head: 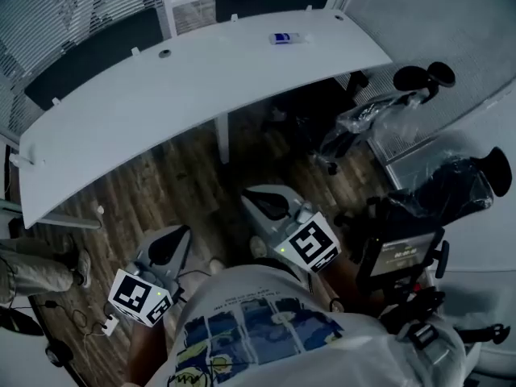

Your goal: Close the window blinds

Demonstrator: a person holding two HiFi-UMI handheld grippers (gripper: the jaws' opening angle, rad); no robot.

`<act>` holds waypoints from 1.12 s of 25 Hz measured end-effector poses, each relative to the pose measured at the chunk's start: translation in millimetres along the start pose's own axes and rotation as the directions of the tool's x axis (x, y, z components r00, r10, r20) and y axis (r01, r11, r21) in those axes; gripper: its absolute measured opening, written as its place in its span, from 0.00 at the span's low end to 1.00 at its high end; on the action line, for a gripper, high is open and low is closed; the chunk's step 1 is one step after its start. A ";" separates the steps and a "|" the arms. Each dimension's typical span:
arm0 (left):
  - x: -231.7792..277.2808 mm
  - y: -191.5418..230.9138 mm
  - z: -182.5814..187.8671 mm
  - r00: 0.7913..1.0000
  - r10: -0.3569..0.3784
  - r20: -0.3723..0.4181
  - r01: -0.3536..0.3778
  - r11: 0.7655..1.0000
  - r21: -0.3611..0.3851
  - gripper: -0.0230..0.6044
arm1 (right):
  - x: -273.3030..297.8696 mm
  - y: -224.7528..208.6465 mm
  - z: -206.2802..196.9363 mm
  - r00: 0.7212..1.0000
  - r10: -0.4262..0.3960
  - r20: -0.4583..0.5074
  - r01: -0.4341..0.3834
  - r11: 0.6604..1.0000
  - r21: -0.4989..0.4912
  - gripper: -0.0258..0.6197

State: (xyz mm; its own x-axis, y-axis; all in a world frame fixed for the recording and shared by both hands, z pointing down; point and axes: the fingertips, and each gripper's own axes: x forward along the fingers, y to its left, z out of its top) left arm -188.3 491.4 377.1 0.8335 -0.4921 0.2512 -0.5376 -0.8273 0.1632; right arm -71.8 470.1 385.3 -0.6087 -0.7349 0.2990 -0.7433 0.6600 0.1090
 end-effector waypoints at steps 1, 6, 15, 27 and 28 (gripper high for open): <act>1.8 -0.8 -0.2 1.000 -0.002 -0.002 0.002 1.000 0.000 0.04 | -0.6 -0.6 -1.1 1.000 0.003 -0.001 -0.003 1.000 0.003 0.04; 12.9 -1.1 0.6 1.000 -0.004 -0.007 0.004 1.000 -0.004 0.04 | 0.3 -5.6 -9.7 0.999 0.034 -0.015 -0.034 0.999 -0.005 0.05; 60.5 -9.2 6.5 0.999 0.028 -0.015 -0.029 0.999 -0.017 0.04 | -7.6 -44.9 -23.2 0.996 0.085 -0.017 -0.085 0.996 -0.009 0.06; 129.0 -11.0 6.7 0.997 0.074 -0.009 -0.075 0.996 -0.056 0.04 | -0.9 -99.9 -44.3 0.991 0.129 -0.024 -0.131 0.989 -0.067 0.06; 132.6 -8.7 6.9 0.997 0.074 -0.015 -0.075 0.995 -0.060 0.04 | 1.4 -104.1 -44.3 0.992 0.126 -0.023 -0.127 0.989 -0.072 0.06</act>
State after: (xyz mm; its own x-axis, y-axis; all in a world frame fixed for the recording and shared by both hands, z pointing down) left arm -72.2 431.5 402.5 0.7893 -0.5482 0.2766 -0.6054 -0.7701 0.2012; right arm 17.0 407.3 416.4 -0.6910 -0.6423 0.3317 -0.6378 0.7577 0.1384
